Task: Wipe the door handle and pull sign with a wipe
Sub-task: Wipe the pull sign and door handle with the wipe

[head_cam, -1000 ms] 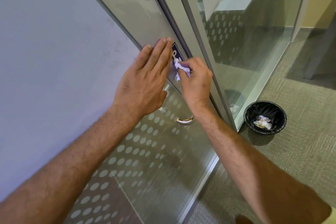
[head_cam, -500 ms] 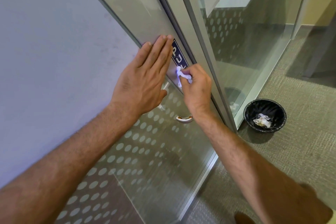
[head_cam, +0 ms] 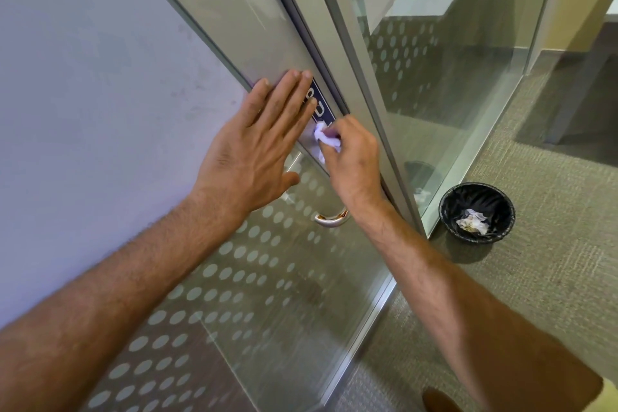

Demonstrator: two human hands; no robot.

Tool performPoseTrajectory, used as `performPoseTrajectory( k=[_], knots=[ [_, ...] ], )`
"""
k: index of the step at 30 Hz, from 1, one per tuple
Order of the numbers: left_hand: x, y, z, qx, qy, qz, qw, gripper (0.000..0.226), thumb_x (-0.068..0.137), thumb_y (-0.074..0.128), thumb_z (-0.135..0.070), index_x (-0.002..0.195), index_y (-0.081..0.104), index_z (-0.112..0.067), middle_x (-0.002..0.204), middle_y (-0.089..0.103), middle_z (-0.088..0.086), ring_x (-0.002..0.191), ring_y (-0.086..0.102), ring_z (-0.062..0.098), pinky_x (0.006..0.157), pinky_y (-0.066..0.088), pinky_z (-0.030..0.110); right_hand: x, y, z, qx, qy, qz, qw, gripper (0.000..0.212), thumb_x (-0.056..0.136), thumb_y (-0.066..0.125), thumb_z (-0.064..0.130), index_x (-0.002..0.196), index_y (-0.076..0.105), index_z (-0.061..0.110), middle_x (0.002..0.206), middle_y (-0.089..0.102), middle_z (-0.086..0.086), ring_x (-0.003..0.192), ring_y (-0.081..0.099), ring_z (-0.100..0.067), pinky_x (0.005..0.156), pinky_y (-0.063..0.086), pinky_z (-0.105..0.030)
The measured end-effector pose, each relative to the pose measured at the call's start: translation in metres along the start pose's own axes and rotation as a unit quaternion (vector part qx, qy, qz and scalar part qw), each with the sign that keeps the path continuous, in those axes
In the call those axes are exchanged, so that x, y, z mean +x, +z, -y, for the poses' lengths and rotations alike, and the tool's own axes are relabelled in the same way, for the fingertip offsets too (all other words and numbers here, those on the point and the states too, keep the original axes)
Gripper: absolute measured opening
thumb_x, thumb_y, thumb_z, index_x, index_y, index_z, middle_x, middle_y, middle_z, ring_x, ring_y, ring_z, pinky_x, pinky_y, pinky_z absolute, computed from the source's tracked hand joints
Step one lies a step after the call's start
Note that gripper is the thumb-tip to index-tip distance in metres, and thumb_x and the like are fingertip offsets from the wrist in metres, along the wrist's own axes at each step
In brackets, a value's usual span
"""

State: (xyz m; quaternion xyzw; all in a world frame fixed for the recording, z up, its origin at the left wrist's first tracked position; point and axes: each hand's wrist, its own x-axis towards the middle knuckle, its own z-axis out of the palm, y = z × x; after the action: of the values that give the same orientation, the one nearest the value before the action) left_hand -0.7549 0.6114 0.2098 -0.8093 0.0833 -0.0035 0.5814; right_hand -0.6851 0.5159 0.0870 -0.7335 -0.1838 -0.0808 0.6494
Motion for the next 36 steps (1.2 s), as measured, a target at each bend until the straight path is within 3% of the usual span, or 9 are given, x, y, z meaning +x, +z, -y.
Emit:
performPoseTrajectory(
  k=[4, 7, 9, 13, 20, 25, 29, 32, 36],
  knots=[
    [0.001, -0.002, 0.0, -0.002, 0.001, 0.01, 1.0, 0.114, 0.088, 0.007, -0.087, 0.167, -0.017, -0.008, 0.172, -0.022, 0.024, 0.163, -0.009, 0.036, 0.132, -0.001, 0.049, -0.009, -0.019, -0.017, 0.026, -0.028, 0.091, 0.995, 0.011, 0.086, 0.074, 0.007, 0.077, 0.068, 0.003, 0.075, 0.058, -0.001, 0.062, 0.051, -0.014, 0.054, 0.035, -0.017],
    [0.001, -0.001, 0.0, -0.001, 0.004, 0.016, 1.0, 0.115, 0.086, 0.004, -0.087, 0.166, -0.019, -0.008, 0.172, -0.023, 0.024, 0.163, -0.01, 0.037, 0.132, -0.002, 0.05, 0.007, -0.052, -0.038, 0.068, 0.003, -0.033, 0.997, 0.006, 0.088, 0.072, 0.007, 0.087, 0.071, 0.002, 0.079, 0.067, -0.009, 0.068, 0.06, -0.02, 0.056, 0.045, -0.024],
    [0.001, 0.0, 0.001, -0.001, 0.007, 0.018, 1.0, 0.115, 0.086, 0.002, -0.087, 0.167, -0.019, -0.008, 0.172, -0.022, 0.024, 0.163, -0.009, 0.037, 0.132, -0.001, 0.05, 0.017, -0.072, -0.052, 0.032, -0.001, -0.057, 0.998, 0.01, 0.09, 0.071, 0.015, 0.094, 0.074, 0.006, 0.083, 0.072, -0.006, 0.073, 0.065, -0.016, 0.062, 0.048, -0.019],
    [0.0, 0.0, -0.001, 0.002, 0.009, 0.015, 1.0, 0.114, 0.086, 0.002, -0.087, 0.167, -0.016, -0.008, 0.172, -0.021, 0.025, 0.163, -0.008, 0.038, 0.133, 0.004, 0.051, 0.026, -0.079, -0.073, -0.081, -0.037, 0.106, 0.99, 0.016, 0.091, 0.067, 0.008, 0.104, 0.075, 0.002, 0.093, 0.076, -0.014, 0.082, 0.069, -0.024, 0.072, 0.051, -0.026],
    [0.001, 0.0, -0.002, -0.001, 0.004, 0.018, 1.0, 0.114, 0.087, 0.004, -0.086, 0.167, -0.017, -0.008, 0.172, -0.021, 0.025, 0.163, -0.008, 0.038, 0.132, 0.002, 0.051, 0.03, -0.068, -0.068, -0.127, -0.055, 0.267, 0.954, 0.019, 0.094, 0.058, 0.007, 0.102, 0.074, 0.001, 0.086, 0.072, -0.018, 0.074, 0.062, -0.028, 0.064, 0.051, -0.036],
    [0.001, 0.001, -0.002, -0.001, 0.004, 0.009, 1.0, 0.113, 0.087, 0.006, -0.085, 0.168, -0.014, -0.008, 0.173, -0.018, 0.025, 0.163, -0.006, 0.038, 0.133, 0.005, 0.051, -0.005, -0.071, -0.06, -0.125, -0.088, 0.238, 0.959, 0.033, 0.086, 0.053, -0.015, 0.112, 0.07, -0.006, 0.116, 0.069, -0.029, 0.099, 0.069, -0.043, 0.093, 0.056, -0.047],
    [0.001, 0.0, -0.002, -0.003, 0.004, 0.003, 1.0, 0.114, 0.087, 0.01, -0.085, 0.169, -0.011, -0.008, 0.173, -0.015, 0.025, 0.164, -0.003, 0.038, 0.133, 0.007, 0.051, -0.028, -0.077, -0.049, -0.132, -0.133, 0.244, 0.951, 0.03, 0.084, 0.051, -0.017, 0.1, 0.073, -0.004, 0.11, 0.071, -0.026, 0.096, 0.068, -0.046, 0.083, 0.057, -0.057],
    [0.001, -0.001, -0.002, -0.006, 0.001, 0.004, 1.0, 0.114, 0.087, 0.008, -0.085, 0.168, -0.012, -0.007, 0.173, -0.016, 0.025, 0.163, -0.004, 0.038, 0.133, 0.006, 0.051, -0.024, -0.073, -0.046, -0.138, -0.114, 0.214, 0.96, 0.016, 0.083, 0.061, -0.014, 0.092, 0.074, -0.011, 0.1, 0.073, -0.028, 0.086, 0.07, -0.042, 0.082, 0.06, -0.045],
    [0.001, 0.001, -0.003, -0.008, 0.005, 0.003, 1.0, 0.113, 0.088, 0.009, -0.084, 0.169, -0.011, -0.007, 0.173, -0.016, 0.025, 0.163, -0.005, 0.038, 0.131, 0.002, 0.052, -0.013, -0.068, -0.057, -0.165, -0.074, 0.167, 0.969, 0.015, 0.089, 0.062, -0.009, 0.097, 0.074, -0.009, 0.101, 0.067, -0.025, 0.084, 0.064, -0.036, 0.071, 0.056, -0.048]
  ],
)
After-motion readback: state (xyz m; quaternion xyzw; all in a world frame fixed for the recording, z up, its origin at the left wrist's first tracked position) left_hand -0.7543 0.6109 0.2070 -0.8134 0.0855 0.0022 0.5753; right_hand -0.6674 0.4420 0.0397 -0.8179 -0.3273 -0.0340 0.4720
